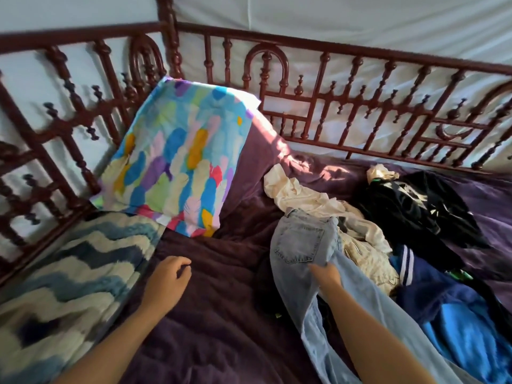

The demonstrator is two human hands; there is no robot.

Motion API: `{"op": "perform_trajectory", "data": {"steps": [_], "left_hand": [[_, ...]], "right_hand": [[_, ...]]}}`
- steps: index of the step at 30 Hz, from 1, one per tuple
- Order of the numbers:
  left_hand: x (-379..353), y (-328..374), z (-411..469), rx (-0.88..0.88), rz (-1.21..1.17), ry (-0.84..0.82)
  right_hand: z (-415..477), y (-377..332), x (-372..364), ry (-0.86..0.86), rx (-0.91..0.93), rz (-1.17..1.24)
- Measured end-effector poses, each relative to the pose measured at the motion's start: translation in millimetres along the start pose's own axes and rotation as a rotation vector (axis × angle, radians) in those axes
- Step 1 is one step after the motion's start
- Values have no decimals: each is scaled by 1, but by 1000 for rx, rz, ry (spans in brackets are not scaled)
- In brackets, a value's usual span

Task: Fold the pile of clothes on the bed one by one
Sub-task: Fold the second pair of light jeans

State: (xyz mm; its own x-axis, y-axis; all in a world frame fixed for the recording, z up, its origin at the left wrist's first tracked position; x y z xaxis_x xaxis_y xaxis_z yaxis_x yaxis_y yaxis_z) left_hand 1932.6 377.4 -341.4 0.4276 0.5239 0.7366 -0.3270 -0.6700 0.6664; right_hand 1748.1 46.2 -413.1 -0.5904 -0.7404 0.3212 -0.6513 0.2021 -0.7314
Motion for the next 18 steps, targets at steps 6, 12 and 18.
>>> {"op": "perform_trajectory", "data": {"steps": [6, 12, 18], "left_hand": [[-14, -28, 24, 56, -101, -5], [-26, -53, 32, 183, -427, -24], [-60, -82, 6, 398, -1148, -215]], "right_hand": [[12, -16, -3, 153, 32, 378], [-37, -76, -96, -108, 338, -458], [-122, -8, -235, -565, 480, -895]]}}
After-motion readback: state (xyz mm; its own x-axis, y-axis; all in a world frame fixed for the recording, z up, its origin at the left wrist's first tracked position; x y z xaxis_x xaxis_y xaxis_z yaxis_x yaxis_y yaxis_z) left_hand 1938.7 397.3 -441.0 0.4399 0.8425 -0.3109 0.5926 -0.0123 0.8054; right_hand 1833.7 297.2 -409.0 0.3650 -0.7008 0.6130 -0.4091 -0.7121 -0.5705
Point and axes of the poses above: each hand's wrist, its own z-axis towards the middle knuckle, its own x-axis out of the back of the hand, y = z × x, the point moved 7 cm from there along z, towards the middle knuckle, and after that the axes turned 11 degrees about -y, right-handed, at the moved point
